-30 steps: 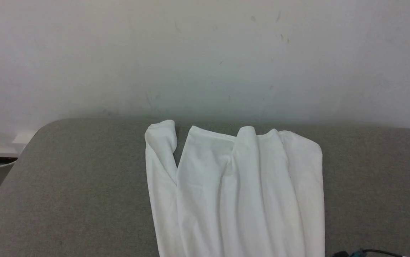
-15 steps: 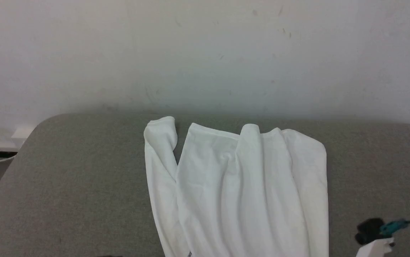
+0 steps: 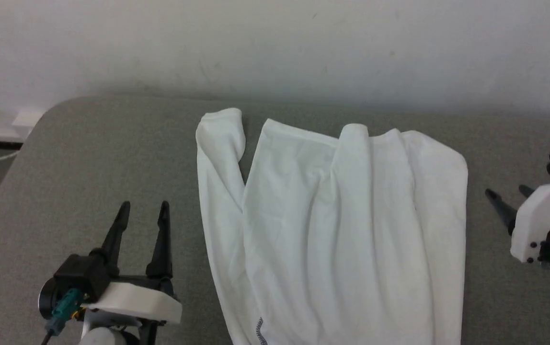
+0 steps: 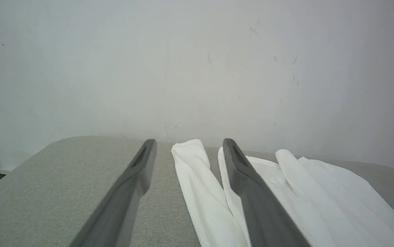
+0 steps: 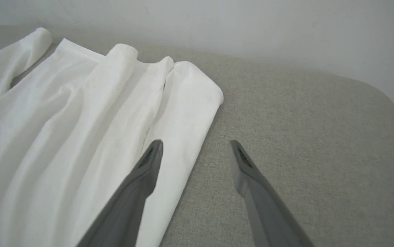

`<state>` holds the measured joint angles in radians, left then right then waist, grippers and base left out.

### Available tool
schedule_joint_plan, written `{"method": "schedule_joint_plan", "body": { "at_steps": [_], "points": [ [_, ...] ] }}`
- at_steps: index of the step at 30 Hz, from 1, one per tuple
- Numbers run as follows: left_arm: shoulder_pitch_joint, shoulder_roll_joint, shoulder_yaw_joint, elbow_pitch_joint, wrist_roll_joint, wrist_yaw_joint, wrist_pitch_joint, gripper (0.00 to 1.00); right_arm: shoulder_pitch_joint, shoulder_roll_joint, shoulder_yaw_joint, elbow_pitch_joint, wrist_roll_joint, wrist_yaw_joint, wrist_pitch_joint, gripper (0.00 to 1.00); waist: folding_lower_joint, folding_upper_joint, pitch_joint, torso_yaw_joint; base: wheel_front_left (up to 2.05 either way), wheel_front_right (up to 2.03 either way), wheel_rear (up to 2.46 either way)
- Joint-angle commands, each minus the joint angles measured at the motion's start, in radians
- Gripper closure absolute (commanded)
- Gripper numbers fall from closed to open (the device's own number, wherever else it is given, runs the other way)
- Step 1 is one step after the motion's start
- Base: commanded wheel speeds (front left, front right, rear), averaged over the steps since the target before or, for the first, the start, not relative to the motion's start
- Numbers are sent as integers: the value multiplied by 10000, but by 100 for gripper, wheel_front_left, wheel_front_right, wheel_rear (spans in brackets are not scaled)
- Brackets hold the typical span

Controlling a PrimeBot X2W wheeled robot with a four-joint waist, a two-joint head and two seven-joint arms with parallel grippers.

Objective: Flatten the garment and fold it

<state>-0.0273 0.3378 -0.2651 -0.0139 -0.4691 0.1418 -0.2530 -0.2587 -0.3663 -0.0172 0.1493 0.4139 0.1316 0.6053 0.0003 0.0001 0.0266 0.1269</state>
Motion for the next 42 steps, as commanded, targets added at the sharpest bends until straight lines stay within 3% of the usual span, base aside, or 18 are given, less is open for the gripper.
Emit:
{"method": "schedule_joint_plan", "body": {
  "at_steps": [1,5,11,20,21,22,23,33,42],
  "points": [
    [-207,-286,91,-52,309,139,-70,0,-507,8,43,493,-296,-9,-115,0,-3,-1,1228,562,0,0,0],
    [-355,-1003,330,-361,937,9,-82,0,-1850,-34,-41,2154,-1063,-9,-275,0,-3,-1,1923,958,0,0,0],
    [-517,-1640,534,-56,1457,-682,-85,0,-3486,-192,-393,4349,-1978,-9,-834,0,-3,-1,2544,1540,0,0,0],
    [-663,-2310,1131,392,1946,-1378,-86,0,-4321,-320,-211,6481,-2941,-9,-1693,0,-3,-1,2748,1884,0,0,0],
    [-646,-2355,1192,425,1992,-1425,-86,0,-4327,-301,-196,6658,-2994,-9,-1802,49,-3,-1,2729,1870,0,0,0],
    [-623,-2395,1249,460,2030,-1475,-86,0,-4340,-288,-213,6818,-3019,-9,-1928,89,-3,-1,2709,1844,0,0,0],
    [-599,-2430,1306,499,2060,-1523,-87,0,-4349,-273,-231,6962,-3028,-9,-2065,100,-3,-1,2675,1808,0,0,0],
    [-395,-2625,1691,852,2305,-1882,-87,0,-4258,-375,-1122,7512,-2641,-9,-4094,100,-3,-1,1908,1257,0,0,0],
    [204,-2699,2127,1014,2458,-2065,-87,0,-2994,-566,-1818,6456,-1358,-9,-5899,100,-3,-1,597,644,0,0,0]
  ]
}}
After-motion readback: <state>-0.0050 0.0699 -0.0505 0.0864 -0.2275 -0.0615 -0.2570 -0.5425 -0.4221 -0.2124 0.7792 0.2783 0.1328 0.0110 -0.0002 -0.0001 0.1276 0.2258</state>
